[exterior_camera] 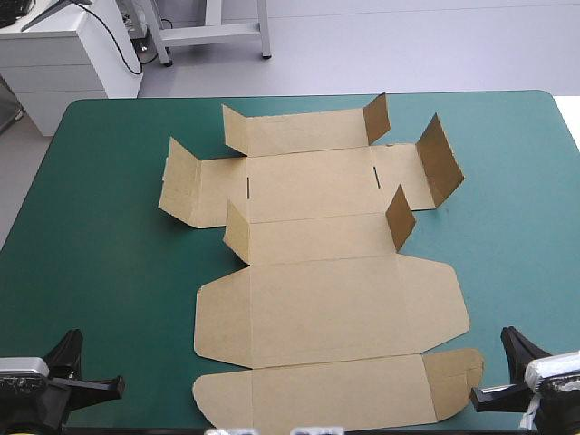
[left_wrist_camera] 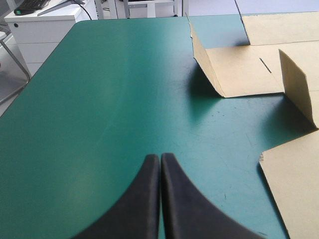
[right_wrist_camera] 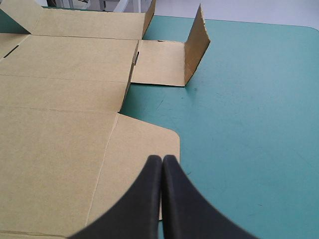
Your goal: Fold the box
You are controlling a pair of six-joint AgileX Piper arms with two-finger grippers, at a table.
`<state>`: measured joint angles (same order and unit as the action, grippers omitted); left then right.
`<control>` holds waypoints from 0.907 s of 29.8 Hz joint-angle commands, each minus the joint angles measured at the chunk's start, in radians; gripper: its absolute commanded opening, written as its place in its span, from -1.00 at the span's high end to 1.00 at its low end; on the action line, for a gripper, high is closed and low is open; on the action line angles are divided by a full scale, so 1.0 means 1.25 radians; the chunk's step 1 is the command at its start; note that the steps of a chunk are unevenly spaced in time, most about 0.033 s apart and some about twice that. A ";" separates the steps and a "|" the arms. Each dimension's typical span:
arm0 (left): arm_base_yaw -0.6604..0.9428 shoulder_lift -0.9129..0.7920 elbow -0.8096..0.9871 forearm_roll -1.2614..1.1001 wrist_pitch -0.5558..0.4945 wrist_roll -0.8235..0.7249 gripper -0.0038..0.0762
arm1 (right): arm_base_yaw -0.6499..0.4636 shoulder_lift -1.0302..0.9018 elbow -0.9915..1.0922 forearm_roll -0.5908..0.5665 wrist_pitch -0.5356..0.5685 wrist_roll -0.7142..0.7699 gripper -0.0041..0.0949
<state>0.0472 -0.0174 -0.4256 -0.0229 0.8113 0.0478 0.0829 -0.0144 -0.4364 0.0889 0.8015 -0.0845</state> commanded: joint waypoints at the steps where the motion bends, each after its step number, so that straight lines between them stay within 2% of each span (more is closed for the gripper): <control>1: -0.001 -0.006 -0.016 -0.007 -0.061 -0.002 0.92 | 0.001 -0.018 -0.020 0.003 -0.061 -0.004 0.96; 8: -0.001 -0.006 -0.016 -0.007 -0.061 -0.002 0.92 | 0.001 -0.006 -0.037 0.003 -0.072 -0.029 0.96; 12: -0.001 -0.006 -0.016 -0.007 -0.061 -0.002 0.92 | 0.001 0.073 -0.097 0.023 -0.031 -0.021 0.96; 19: -0.001 -0.006 -0.016 -0.007 -0.061 -0.002 0.92 | 0.001 0.373 -0.282 0.097 0.072 -0.042 0.96; 23: -0.001 -0.006 -0.016 -0.007 -0.061 -0.002 0.92 | 0.001 0.528 -0.385 0.117 0.096 -0.108 0.96; 27: -0.001 -0.006 -0.016 -0.007 -0.061 -0.002 0.92 | 0.001 0.673 -0.473 0.127 0.102 -0.116 0.96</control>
<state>0.0472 -0.0174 -0.4256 -0.0229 0.8111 0.0478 0.0829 0.7161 -0.9375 0.2271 0.9744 -0.2088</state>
